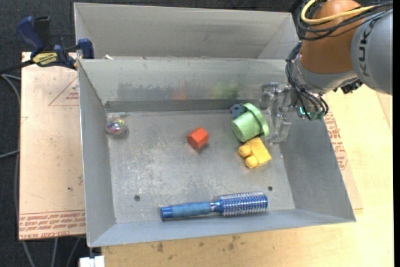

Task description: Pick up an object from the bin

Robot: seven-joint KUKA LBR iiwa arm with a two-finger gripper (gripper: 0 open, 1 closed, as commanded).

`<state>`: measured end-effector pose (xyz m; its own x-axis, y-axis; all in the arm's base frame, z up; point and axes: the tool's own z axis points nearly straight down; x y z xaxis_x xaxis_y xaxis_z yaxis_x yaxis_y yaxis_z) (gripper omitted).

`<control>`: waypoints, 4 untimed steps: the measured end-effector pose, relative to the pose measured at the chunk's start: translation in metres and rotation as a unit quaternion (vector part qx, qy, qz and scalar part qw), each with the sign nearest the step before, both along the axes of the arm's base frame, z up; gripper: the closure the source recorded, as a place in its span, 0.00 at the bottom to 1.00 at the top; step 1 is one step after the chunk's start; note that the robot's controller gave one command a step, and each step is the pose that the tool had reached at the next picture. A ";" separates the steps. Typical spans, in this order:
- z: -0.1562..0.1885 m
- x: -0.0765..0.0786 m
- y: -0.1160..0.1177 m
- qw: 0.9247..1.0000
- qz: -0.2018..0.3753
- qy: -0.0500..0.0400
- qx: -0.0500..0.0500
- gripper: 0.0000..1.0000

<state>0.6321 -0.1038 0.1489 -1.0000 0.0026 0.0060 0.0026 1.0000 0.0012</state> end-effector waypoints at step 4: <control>-0.080 -0.012 0.044 0.908 -0.419 -0.002 -0.002 0.00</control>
Offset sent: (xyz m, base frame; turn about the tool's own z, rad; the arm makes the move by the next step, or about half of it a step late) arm -0.0127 0.0205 -0.0789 0.3210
